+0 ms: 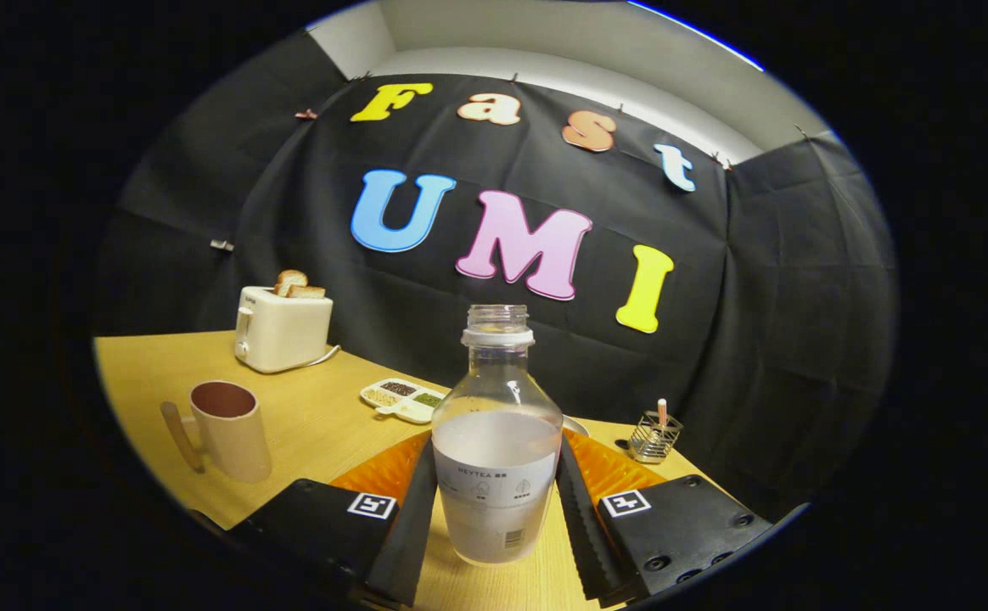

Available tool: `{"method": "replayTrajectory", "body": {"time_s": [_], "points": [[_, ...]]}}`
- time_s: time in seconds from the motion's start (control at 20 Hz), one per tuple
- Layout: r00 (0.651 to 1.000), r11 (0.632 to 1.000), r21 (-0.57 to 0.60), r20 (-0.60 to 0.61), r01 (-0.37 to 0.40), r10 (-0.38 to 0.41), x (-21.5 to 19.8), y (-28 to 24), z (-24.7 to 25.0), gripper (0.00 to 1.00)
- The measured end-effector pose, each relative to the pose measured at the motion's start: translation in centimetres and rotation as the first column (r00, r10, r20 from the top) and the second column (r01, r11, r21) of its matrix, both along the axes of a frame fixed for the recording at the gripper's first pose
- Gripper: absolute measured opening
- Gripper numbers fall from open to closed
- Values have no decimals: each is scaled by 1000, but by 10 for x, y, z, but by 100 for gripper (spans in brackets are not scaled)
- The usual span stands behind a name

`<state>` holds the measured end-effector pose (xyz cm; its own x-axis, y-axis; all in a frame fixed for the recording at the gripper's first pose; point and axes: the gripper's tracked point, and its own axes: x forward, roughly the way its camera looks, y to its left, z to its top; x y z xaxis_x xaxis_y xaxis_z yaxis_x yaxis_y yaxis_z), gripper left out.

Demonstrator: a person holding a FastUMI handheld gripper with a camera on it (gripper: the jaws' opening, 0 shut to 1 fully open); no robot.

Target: Take the bottle from table, then pour the juice into the cup, finally place the bottle on the coaster

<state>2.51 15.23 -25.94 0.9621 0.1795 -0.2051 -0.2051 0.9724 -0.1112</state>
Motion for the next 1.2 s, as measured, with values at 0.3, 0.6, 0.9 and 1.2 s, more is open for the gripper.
{"method": "replayTrajectory", "body": {"time_s": [0.3, 0.6, 0.9, 1.2], "points": [[997, 962, -259, -44, -80, 71, 7, 33, 9, 72], [990, 866, -481, -69, -139, 120, 8, 54, 3, 72], [971, 736, -639, -85, -224, 221, 14, 82, -2, 72], [948, 574, -772, -118, -275, 295, 10, 102, -14, 72]]}}
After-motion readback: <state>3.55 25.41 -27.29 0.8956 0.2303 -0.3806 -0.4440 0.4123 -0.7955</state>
